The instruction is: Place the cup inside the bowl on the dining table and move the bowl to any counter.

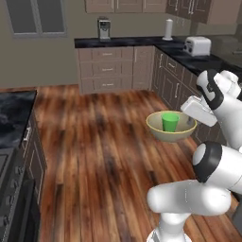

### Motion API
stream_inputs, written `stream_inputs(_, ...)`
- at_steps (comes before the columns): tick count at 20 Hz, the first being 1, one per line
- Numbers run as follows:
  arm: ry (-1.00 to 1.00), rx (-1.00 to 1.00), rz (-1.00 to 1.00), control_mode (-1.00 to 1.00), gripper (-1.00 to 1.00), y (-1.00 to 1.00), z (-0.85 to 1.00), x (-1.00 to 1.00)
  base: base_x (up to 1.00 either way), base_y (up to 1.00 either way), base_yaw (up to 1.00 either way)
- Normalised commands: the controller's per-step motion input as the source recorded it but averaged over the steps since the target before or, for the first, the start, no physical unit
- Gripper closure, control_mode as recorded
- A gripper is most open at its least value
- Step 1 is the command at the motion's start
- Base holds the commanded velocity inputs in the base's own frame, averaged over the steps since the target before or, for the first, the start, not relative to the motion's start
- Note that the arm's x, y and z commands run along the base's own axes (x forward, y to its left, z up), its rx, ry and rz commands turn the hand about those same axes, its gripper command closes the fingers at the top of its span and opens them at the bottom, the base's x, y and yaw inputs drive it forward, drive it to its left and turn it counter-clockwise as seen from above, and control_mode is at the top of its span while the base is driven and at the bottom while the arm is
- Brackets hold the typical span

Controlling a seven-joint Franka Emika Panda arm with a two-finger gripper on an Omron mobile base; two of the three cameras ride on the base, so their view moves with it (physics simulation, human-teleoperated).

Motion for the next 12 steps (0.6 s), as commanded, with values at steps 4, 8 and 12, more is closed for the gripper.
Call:
stream_inputs(4, 0.0, 0.0, 0.0, 1.0, 1.0, 0.0, 0.0, 0.0, 0.61, -0.28, 0.0)
stream_inputs(8, 0.0, 0.0, 0.0, 1.0, 1.0, 0.0, 0.0, 0.0, 0.62, -0.31, 0.0)
stream_inputs(12, 0.0, 0.0, 0.0, 1.0, 1.0, 0.0, 0.0, 0.0, 0.62, -0.29, 0.0)
